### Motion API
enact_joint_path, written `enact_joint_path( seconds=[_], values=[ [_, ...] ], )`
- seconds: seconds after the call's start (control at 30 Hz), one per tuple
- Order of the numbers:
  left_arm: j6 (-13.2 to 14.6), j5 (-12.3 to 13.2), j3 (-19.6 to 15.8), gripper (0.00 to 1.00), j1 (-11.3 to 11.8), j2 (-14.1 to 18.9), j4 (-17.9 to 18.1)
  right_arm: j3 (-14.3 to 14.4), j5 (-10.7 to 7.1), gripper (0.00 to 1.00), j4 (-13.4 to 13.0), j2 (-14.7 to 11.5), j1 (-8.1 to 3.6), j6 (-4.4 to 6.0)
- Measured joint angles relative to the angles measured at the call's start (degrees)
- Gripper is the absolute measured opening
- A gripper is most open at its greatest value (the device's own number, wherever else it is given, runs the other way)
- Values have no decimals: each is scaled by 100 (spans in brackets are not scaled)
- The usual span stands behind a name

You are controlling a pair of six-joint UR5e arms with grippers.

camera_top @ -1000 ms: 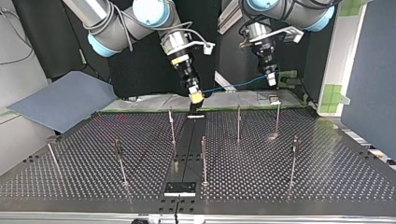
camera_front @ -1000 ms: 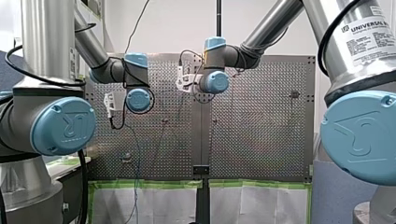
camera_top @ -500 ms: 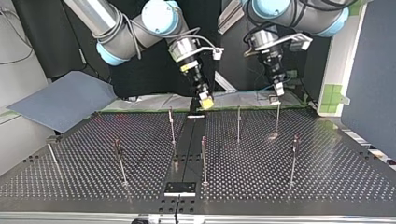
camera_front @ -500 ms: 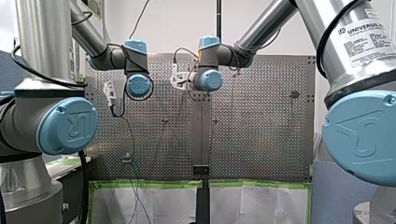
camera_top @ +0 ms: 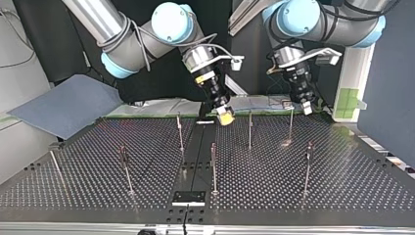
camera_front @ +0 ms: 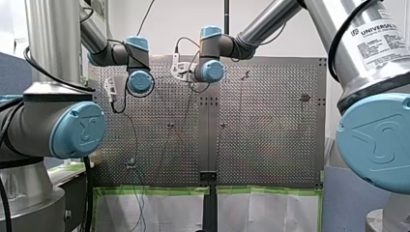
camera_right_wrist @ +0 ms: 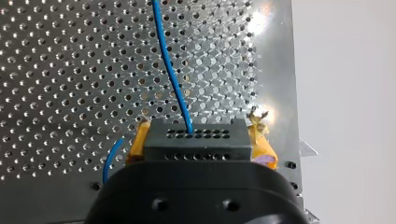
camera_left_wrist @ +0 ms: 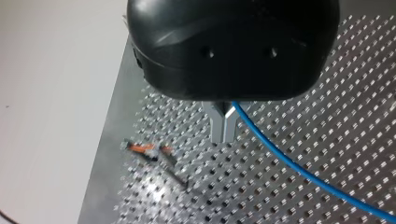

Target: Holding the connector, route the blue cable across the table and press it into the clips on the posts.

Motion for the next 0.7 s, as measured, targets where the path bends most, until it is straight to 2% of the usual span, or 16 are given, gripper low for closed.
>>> enact_joint_path(
  seconds=[0.13, 0.27, 0.4, 0.7],
  values=[
    [-16, 218, 138, 0, 245, 21, -83, -224, -1, 0, 210, 153, 6, 8],
    [-37, 324, 278, 0, 432, 25, -141, -460, 0, 0, 356, 353, 14, 12],
    [-45, 469, 420, 0, 506, 26, -215, -736, 0, 0, 469, 481, 16, 15],
    [-70, 697, 672, 0, 640, 19, -366, -1270, -23, 0, 664, 574, 8, 91]
  ],
)
